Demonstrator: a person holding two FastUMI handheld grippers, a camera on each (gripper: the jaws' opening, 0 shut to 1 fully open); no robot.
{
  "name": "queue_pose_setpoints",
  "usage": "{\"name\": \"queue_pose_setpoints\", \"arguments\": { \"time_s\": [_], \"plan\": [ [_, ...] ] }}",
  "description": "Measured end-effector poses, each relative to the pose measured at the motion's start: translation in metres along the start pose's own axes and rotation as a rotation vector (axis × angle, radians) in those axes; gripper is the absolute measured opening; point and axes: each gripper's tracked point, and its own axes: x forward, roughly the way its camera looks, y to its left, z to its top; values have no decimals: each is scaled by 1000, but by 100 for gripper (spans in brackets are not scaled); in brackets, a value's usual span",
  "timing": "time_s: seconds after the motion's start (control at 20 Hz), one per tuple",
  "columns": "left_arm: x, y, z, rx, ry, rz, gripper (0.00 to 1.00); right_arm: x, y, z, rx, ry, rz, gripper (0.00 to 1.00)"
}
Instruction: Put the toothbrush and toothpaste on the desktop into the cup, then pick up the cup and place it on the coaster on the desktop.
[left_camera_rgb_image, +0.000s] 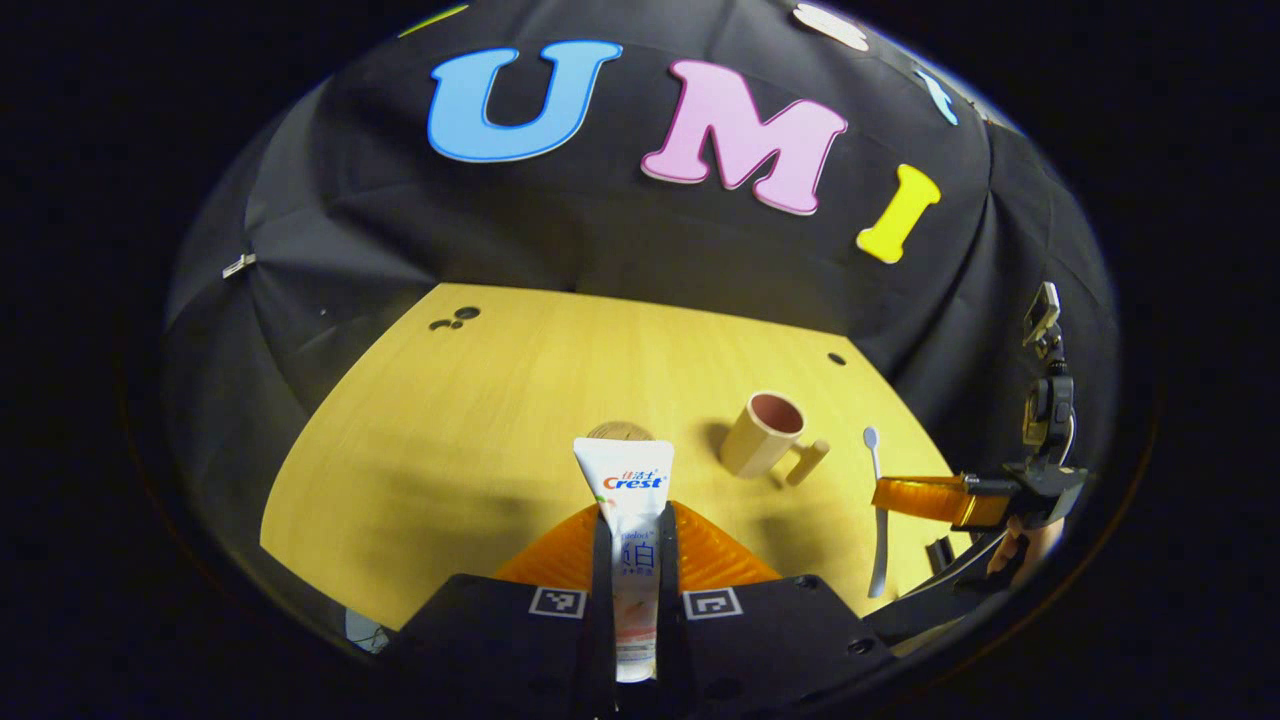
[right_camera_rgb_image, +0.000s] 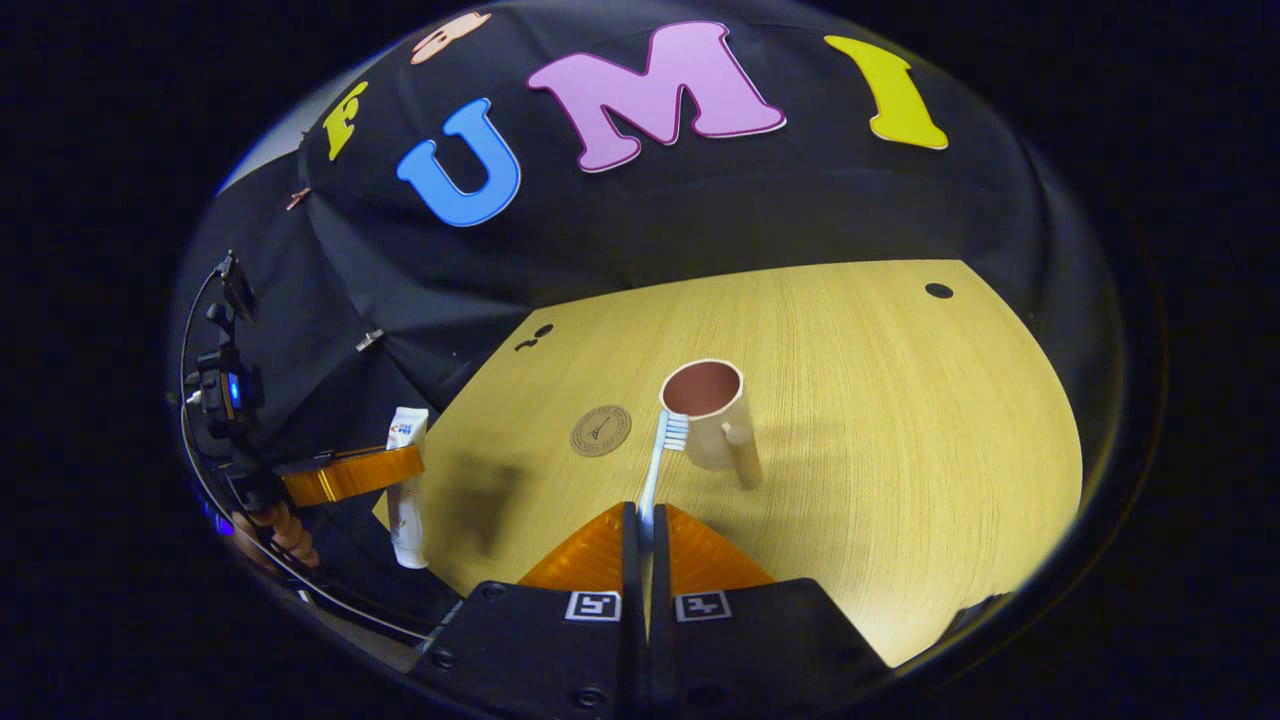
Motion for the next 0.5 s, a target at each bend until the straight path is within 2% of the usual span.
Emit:
{"name": "queue_pose_setpoints", "arguments": {
  "time_s": [0.3, 0.5],
  "plan": [
    [19, -54, 67, -6, -164, -143, 21, -22, -26, 27, 30, -62, -27, 5],
    [39, -88, 98, -7, -224, -213, 21, -39, -49, 38, 50, -93, -65, 5]
  ]
}}
